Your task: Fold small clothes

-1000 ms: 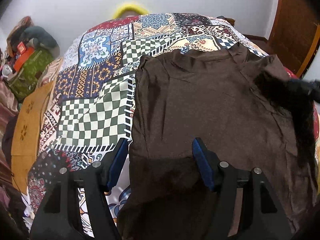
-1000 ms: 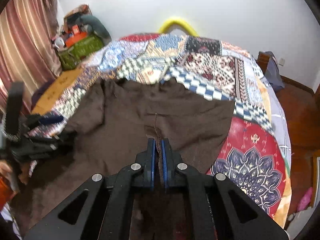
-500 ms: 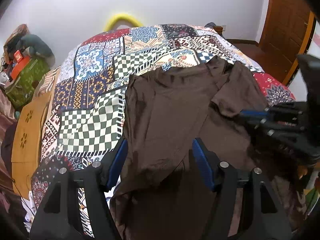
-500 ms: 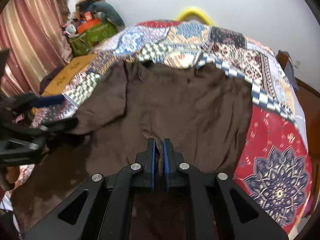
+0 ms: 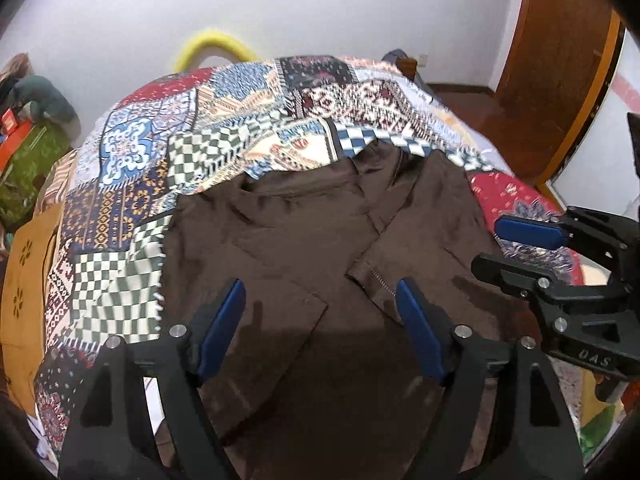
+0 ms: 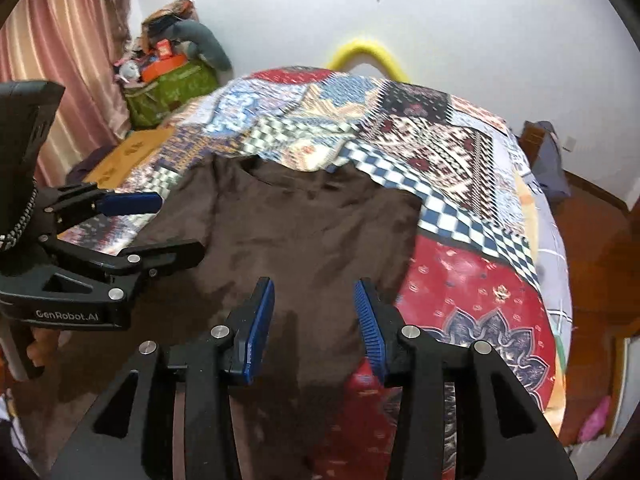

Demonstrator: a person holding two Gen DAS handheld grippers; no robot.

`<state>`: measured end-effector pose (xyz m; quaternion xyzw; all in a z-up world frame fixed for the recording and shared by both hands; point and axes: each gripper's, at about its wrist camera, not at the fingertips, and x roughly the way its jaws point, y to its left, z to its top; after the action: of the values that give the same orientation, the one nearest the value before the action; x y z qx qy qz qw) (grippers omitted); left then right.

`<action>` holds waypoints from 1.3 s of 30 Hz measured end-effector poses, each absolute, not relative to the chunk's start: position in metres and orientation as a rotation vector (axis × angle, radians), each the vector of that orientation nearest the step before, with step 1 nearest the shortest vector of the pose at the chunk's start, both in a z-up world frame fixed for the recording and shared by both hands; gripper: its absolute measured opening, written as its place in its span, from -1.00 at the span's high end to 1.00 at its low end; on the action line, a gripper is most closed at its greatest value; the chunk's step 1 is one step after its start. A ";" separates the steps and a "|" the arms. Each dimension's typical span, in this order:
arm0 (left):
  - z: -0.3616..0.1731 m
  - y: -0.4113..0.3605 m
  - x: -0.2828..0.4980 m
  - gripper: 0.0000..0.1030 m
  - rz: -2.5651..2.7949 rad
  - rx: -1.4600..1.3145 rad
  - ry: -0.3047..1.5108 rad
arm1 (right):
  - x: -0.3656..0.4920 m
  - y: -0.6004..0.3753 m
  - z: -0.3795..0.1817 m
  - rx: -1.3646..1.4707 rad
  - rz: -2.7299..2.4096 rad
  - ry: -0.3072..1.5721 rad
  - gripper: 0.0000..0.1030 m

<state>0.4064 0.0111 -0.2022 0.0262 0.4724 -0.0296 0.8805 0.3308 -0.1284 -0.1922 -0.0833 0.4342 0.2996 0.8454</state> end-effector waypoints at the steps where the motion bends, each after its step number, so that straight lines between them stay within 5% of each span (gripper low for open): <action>1: -0.208 0.009 0.409 -0.50 -0.060 0.059 0.996 | 0.331 -0.129 -0.196 -0.176 0.630 0.927 0.25; 9: -0.228 0.017 0.414 -0.54 -0.023 0.066 1.049 | 0.320 -0.140 -0.205 -0.178 0.611 0.942 0.25; 27: -0.165 0.075 0.298 -0.55 0.062 0.030 0.992 | 0.247 -0.174 -0.155 -0.206 0.585 0.905 0.25; 39: -0.204 0.102 0.217 -0.55 0.103 0.074 1.083 | 0.191 -0.176 -0.211 -0.173 0.599 1.091 0.22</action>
<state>0.2168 0.1015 -0.2039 0.0353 0.5150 0.0490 0.8551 0.1909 -0.1759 -0.2106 -0.0810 0.5104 0.2803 0.8089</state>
